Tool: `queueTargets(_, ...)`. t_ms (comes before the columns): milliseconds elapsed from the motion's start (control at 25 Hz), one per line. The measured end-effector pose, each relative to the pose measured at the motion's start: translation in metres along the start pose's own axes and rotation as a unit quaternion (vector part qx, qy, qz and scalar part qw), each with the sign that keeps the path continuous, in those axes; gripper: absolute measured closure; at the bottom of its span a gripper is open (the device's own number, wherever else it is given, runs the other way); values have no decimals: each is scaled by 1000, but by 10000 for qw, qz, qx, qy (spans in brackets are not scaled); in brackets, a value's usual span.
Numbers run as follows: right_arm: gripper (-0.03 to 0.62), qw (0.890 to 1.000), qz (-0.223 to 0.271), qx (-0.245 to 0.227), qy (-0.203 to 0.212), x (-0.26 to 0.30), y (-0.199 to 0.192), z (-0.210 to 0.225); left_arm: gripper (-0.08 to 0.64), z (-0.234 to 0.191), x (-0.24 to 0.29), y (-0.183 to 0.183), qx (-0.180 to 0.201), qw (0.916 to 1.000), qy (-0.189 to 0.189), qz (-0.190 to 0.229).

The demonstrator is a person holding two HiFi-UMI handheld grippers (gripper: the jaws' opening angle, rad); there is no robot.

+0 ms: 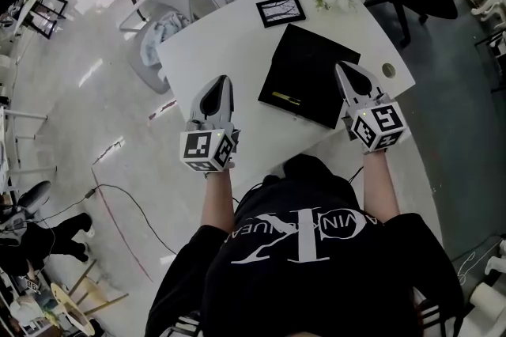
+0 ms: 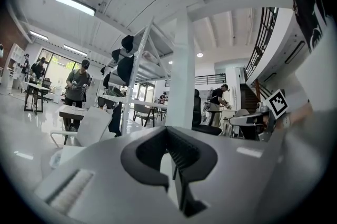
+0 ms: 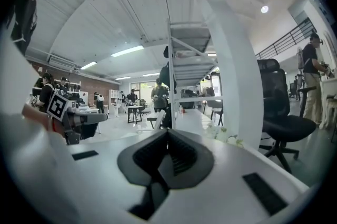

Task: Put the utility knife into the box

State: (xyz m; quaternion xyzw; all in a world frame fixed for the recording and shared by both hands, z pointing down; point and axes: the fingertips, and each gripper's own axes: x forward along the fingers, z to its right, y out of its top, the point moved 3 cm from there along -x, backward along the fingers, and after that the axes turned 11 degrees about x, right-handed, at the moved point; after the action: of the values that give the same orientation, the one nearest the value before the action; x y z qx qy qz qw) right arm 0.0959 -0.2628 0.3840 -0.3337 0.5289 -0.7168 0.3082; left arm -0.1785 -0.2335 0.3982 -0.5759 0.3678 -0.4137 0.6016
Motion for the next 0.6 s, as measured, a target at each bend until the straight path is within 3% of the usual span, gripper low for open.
queueTargets(600, 577, 9999, 139, -7, 88, 3, 6, -9, 549, -10, -10, 3, 25, 9999, 125, 48)
